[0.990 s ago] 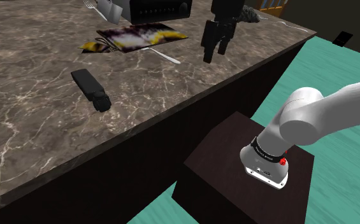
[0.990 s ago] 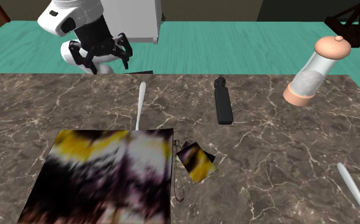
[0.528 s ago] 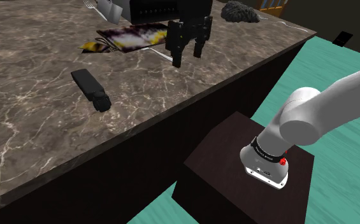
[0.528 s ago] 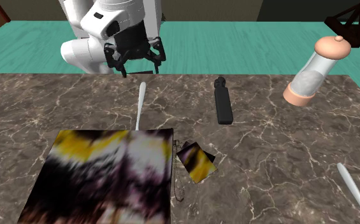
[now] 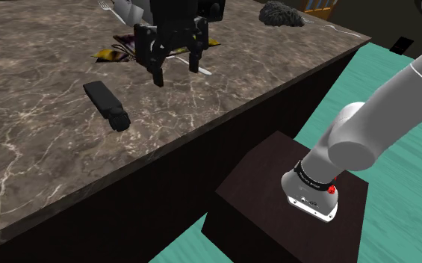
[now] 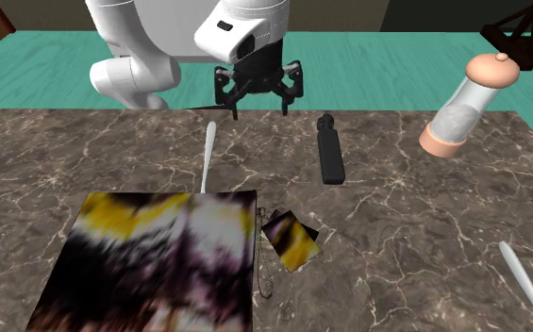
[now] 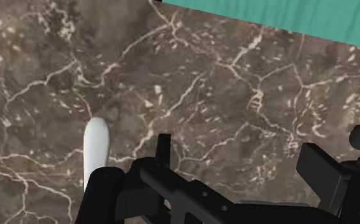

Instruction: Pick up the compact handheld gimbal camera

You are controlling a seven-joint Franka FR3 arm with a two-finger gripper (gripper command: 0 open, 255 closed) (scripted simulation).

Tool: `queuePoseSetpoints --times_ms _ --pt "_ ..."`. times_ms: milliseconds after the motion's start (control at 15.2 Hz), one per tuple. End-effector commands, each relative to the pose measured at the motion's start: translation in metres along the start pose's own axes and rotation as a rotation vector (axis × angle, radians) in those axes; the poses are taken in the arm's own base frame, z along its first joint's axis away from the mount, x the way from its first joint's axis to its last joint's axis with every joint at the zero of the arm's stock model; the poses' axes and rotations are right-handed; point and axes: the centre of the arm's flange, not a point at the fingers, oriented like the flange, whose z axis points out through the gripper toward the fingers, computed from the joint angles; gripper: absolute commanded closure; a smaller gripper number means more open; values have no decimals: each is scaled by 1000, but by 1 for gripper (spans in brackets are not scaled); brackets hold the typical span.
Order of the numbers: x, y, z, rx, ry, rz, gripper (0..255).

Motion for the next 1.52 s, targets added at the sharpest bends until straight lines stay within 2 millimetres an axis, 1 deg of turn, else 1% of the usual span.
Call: queuePoseSetpoints --times_ms 0,528,594,990,1056,1188,1254,1452 --pt "9 -26 0 -3 0 15 0" --pt "49 -126 -2 -19 1 61 0" --pt "51 -131 -2 -20 1 63 0" --pt "54 -131 30 -20 1 63 0" --pt "55 -131 38 -20 1 63 0" --pt "55 -130 38 -20 1 63 0" --pt "56 -130 38 -20 1 63 255" --pt "56 -130 38 -20 1 63 255"
